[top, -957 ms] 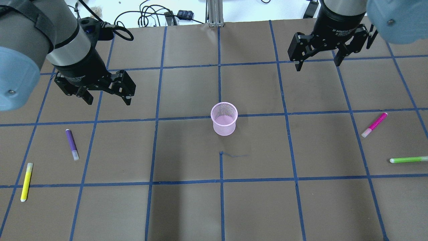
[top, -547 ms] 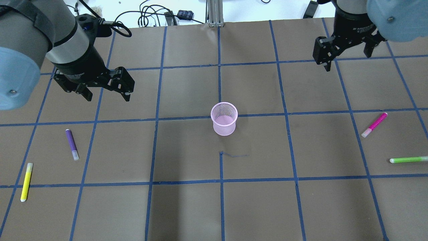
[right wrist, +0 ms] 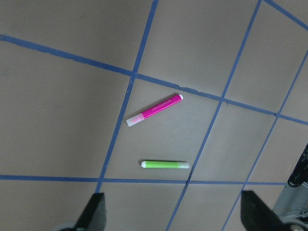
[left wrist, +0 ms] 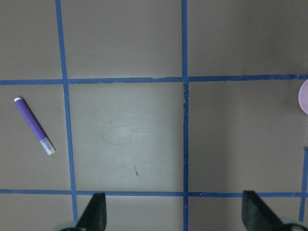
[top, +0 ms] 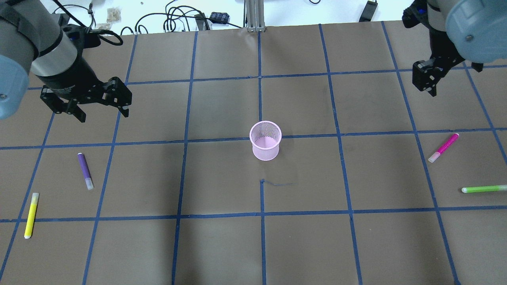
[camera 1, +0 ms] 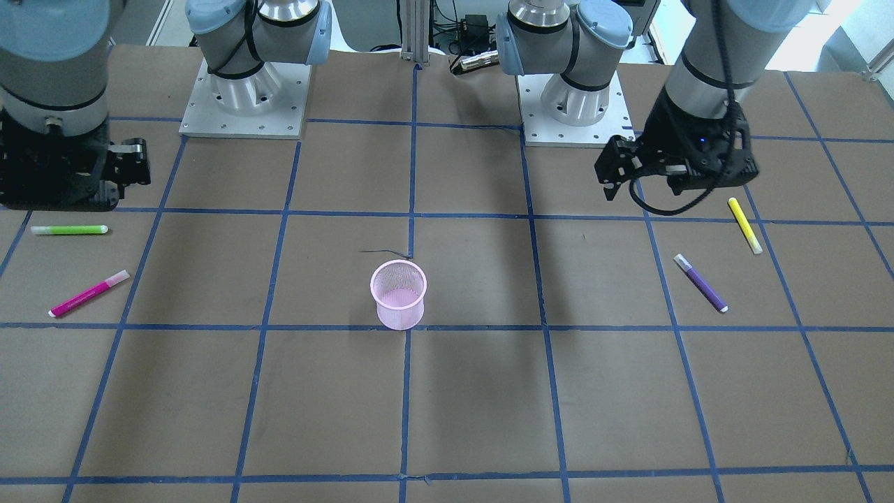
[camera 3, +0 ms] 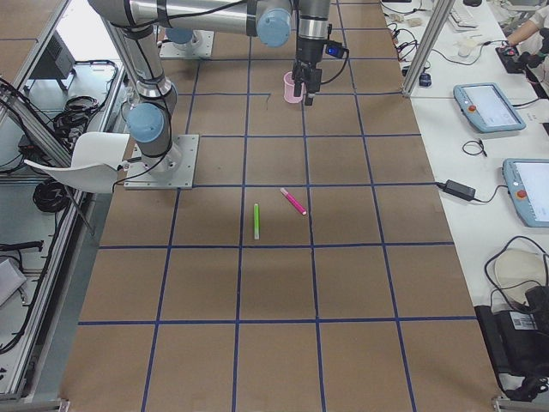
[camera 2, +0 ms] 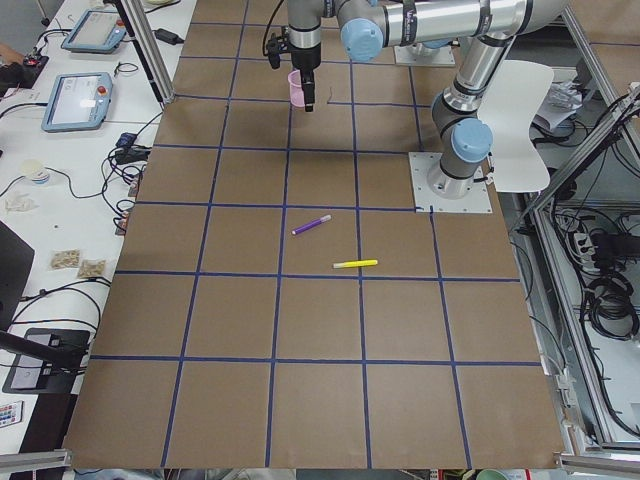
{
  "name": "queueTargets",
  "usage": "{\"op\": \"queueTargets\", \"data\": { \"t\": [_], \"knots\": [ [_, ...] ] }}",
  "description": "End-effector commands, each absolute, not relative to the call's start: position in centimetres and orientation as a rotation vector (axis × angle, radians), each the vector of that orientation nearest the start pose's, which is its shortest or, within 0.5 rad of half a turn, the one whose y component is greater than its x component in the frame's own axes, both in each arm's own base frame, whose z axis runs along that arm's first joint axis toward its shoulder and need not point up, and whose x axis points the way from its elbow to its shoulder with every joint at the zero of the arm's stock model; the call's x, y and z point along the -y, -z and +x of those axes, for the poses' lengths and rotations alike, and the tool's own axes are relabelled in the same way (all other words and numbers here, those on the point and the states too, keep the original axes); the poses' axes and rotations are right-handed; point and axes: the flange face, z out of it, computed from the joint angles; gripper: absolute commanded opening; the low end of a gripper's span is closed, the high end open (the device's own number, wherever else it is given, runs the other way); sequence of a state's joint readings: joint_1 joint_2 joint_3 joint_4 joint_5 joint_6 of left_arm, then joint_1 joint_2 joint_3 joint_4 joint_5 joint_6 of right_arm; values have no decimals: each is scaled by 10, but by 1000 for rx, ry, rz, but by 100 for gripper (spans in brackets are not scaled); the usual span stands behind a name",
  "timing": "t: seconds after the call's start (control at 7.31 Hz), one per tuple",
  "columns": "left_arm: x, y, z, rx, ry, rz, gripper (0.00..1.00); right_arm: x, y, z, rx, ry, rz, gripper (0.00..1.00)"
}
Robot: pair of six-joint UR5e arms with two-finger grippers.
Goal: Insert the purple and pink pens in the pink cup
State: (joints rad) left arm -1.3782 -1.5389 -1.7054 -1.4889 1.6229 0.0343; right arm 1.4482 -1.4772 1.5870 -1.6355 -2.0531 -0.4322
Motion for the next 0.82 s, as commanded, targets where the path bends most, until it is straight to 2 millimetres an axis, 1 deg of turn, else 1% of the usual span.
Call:
{"op": "queueTargets", "data": {
  "t": [0.0,0.14,0.27,0.41,0.55,0.68],
  "knots": [
    [498,-420,51,-3057,-107,-505,100,539,-405,-64,-3392,-292,-746,100],
    [500,-390,113,-3034,-156,-681,100,531,-381,-100,-3237,-219,-922,100],
    [502,-363,160,-3018,-143,-784,100,524,-366,-129,-3079,-146,-1229,100],
    [509,-342,178,-3025,-113,-753,100,516,-347,-152,-2931,-69,-1489,100],
    [518,-325,187,-3013,-53,-735,100,499,-326,-176,-2774,-35,-1637,100],
    [526,-302,193,-3014,-43,-742,100,483,-307,-198,-2605,38,-1776,100]
  ]
}}
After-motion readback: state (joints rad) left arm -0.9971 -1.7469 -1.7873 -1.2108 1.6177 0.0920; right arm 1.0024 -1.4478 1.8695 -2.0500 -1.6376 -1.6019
